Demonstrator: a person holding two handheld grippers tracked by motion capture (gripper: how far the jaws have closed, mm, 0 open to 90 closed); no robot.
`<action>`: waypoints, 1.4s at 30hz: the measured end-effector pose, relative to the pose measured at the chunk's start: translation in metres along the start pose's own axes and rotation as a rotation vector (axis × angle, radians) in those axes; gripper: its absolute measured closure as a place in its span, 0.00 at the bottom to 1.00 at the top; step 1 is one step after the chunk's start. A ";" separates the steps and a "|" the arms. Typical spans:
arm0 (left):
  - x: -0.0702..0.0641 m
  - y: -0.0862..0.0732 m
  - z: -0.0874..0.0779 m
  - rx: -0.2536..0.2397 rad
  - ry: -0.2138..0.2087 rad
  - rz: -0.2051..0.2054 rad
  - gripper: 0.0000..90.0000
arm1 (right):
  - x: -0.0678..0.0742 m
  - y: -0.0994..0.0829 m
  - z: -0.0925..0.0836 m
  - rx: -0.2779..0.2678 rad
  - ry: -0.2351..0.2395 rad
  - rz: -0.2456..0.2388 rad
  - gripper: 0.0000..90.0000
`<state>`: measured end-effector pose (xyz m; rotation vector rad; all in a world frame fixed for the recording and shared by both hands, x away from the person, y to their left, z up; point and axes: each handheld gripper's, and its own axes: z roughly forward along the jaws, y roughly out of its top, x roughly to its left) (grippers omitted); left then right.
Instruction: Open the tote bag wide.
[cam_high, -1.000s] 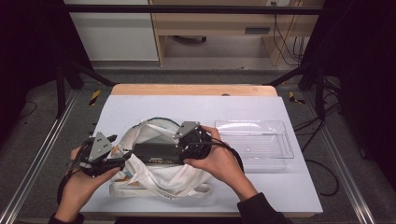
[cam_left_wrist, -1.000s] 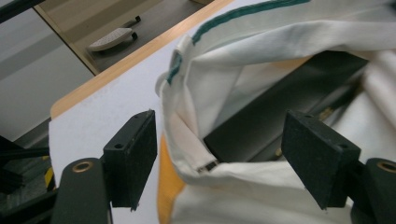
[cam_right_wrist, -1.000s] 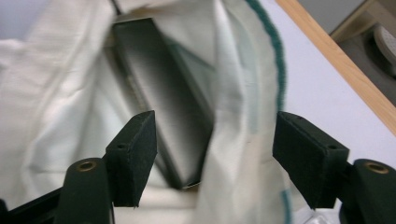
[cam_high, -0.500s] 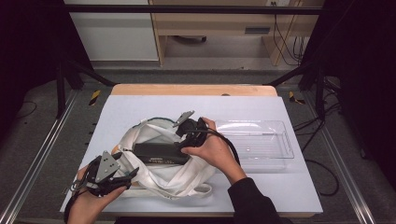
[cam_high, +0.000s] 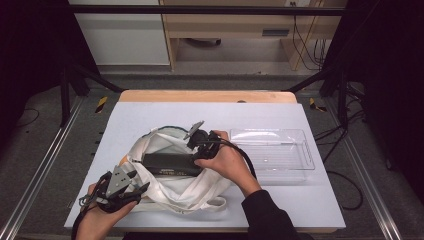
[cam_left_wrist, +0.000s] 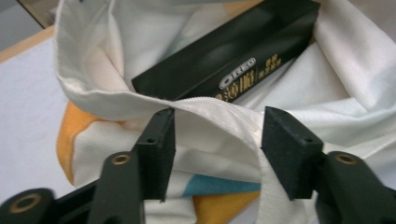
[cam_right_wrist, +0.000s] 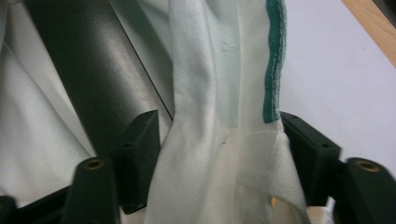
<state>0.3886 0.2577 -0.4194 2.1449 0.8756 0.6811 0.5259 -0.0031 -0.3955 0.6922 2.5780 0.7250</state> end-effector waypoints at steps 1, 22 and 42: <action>-0.001 -0.001 0.001 -0.002 -0.003 0.003 0.54 | -0.001 0.000 0.000 -0.001 0.003 0.001 0.44; -0.004 -0.013 0.004 0.098 -0.081 0.055 0.98 | -0.034 -0.011 -0.006 0.001 -0.093 0.040 0.90; 0.002 -0.008 -0.003 0.010 -0.012 0.025 0.51 | 0.000 -0.016 -0.047 -0.157 -0.086 0.041 0.34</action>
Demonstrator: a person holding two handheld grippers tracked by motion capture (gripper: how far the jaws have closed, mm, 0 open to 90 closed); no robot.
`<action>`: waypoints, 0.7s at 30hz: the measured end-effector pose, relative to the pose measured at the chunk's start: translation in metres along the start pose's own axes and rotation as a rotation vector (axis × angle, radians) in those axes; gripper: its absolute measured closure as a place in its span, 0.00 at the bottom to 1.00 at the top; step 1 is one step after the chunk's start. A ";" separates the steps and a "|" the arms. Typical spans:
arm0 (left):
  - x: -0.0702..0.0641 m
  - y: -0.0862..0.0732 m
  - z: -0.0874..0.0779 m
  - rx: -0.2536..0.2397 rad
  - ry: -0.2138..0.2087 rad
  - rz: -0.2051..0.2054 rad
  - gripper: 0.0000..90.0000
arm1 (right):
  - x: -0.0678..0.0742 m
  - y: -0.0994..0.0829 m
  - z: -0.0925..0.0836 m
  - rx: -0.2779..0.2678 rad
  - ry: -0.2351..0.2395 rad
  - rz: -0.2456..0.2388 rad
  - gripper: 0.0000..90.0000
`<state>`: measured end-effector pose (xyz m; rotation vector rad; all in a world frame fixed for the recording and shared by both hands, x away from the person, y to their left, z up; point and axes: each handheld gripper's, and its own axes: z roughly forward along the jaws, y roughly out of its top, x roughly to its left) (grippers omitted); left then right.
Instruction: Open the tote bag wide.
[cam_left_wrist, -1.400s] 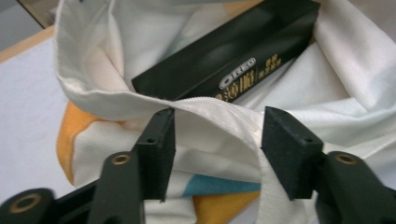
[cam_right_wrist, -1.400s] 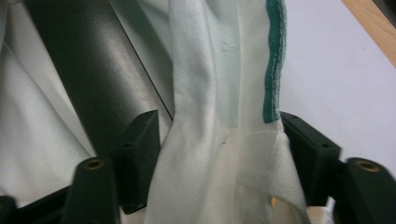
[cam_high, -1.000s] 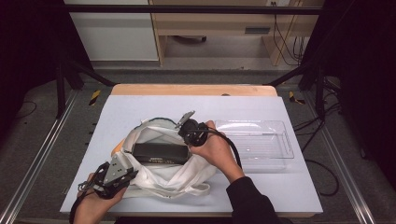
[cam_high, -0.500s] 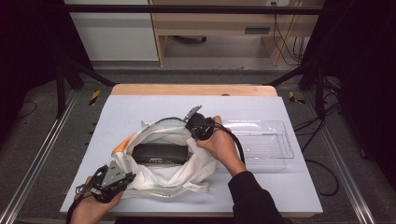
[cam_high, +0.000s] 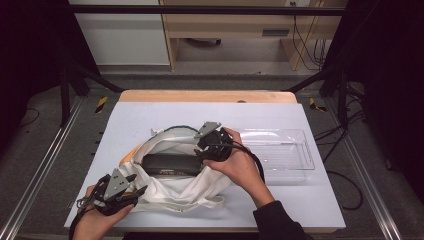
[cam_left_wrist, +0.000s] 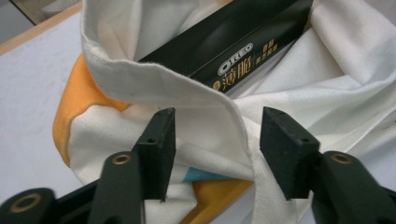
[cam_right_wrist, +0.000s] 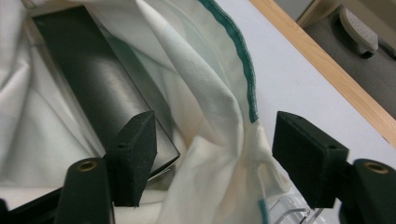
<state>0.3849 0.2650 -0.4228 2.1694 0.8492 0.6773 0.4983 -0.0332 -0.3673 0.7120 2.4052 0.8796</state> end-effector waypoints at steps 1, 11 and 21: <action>0.001 0.002 -0.002 -0.007 0.000 0.003 0.49 | 0.001 -0.001 -0.003 -0.012 0.000 0.004 0.33; 0.011 0.026 -0.005 -0.066 -0.010 0.059 0.30 | -0.004 -0.023 -0.034 -0.093 -0.002 0.056 0.21; 0.017 0.047 0.013 -0.037 -0.041 0.114 0.25 | -0.015 -0.045 -0.038 -0.109 -0.011 0.096 0.16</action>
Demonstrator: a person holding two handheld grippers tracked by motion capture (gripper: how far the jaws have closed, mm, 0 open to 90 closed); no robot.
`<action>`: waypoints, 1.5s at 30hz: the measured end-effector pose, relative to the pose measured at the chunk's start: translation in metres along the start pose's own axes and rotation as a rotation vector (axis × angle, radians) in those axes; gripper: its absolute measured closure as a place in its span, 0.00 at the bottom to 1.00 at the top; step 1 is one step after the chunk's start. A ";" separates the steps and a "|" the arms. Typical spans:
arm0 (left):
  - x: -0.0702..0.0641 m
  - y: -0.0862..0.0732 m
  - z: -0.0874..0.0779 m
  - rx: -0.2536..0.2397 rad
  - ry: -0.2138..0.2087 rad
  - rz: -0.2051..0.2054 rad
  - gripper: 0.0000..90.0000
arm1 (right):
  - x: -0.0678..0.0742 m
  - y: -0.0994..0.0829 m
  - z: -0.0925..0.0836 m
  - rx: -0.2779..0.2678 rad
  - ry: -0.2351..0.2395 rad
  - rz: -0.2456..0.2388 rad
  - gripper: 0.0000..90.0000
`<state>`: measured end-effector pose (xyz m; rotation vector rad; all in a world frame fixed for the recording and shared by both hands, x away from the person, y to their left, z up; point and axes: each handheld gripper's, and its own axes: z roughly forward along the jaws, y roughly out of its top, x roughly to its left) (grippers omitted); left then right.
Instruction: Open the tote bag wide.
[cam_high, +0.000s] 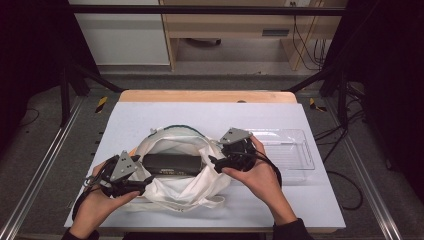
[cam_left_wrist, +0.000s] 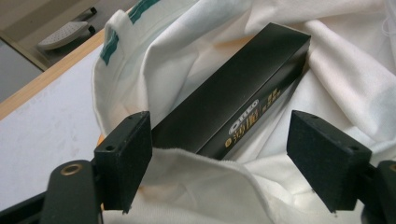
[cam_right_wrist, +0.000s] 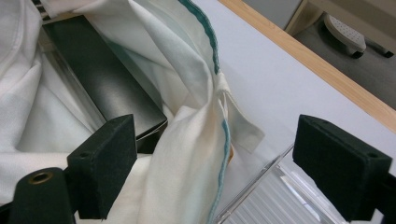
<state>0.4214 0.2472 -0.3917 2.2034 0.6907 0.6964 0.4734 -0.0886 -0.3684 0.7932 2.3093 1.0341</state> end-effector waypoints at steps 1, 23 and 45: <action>0.001 0.001 0.001 -0.001 0.000 0.001 0.24 | 0.000 -0.001 0.000 0.001 -0.002 0.003 0.15; 0.007 0.041 0.014 0.043 -0.039 0.124 0.17 | -0.022 -0.049 -0.045 -0.057 -0.089 0.110 0.10; 0.014 0.071 0.046 0.096 -0.153 0.241 0.11 | -0.040 -0.119 -0.095 -0.123 -0.213 0.277 0.09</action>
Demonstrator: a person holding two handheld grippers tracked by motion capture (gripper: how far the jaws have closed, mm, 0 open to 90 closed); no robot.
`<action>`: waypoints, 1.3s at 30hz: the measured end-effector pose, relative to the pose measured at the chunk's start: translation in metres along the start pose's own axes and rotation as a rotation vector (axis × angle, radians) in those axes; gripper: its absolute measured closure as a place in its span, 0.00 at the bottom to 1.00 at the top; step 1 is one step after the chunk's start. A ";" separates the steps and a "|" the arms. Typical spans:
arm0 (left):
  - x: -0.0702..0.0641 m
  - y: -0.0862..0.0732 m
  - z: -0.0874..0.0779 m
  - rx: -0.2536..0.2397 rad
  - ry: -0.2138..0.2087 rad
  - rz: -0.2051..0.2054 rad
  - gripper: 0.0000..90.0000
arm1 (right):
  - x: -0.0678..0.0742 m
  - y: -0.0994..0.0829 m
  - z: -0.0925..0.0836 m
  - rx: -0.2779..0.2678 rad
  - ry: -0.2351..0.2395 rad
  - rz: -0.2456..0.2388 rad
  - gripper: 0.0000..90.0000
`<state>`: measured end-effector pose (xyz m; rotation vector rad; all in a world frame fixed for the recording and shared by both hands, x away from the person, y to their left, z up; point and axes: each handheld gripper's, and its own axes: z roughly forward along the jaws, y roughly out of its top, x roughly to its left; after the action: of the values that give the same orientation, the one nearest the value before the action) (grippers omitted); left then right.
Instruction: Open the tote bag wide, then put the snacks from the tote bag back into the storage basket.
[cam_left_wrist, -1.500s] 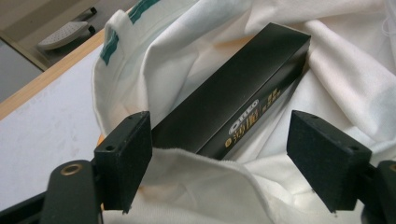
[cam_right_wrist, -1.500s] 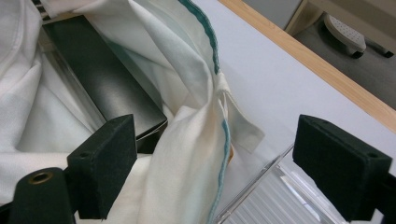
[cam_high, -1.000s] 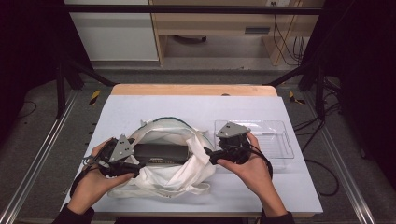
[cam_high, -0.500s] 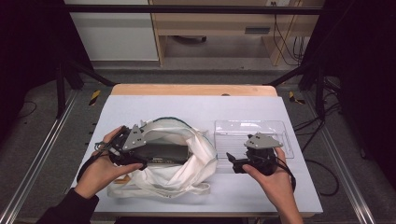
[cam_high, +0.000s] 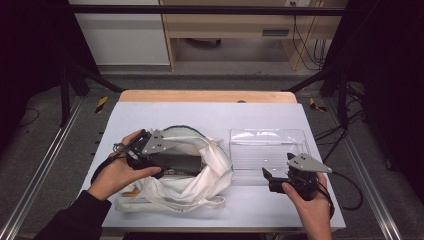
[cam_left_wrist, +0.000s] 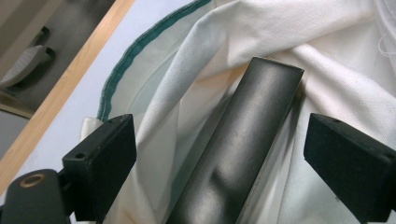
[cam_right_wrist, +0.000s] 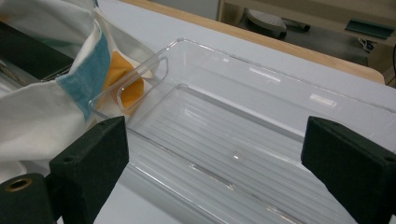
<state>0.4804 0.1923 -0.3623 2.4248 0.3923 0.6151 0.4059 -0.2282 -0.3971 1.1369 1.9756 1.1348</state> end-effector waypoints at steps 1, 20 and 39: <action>0.001 0.001 0.001 0.007 -0.004 0.010 0.11 | -0.001 -0.001 0.000 -0.002 -0.005 0.001 0.09; 0.009 0.013 0.024 0.088 -0.126 0.127 0.15 | -0.009 -0.005 -0.003 0.007 -0.006 0.017 0.15; 0.011 -0.003 0.048 0.273 -0.212 0.268 0.26 | -0.009 -0.007 -0.001 0.027 0.018 0.025 0.16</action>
<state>0.5136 0.1756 -0.3946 2.7989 0.0647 0.4299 0.4066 -0.2386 -0.4020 1.1722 2.0012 1.1377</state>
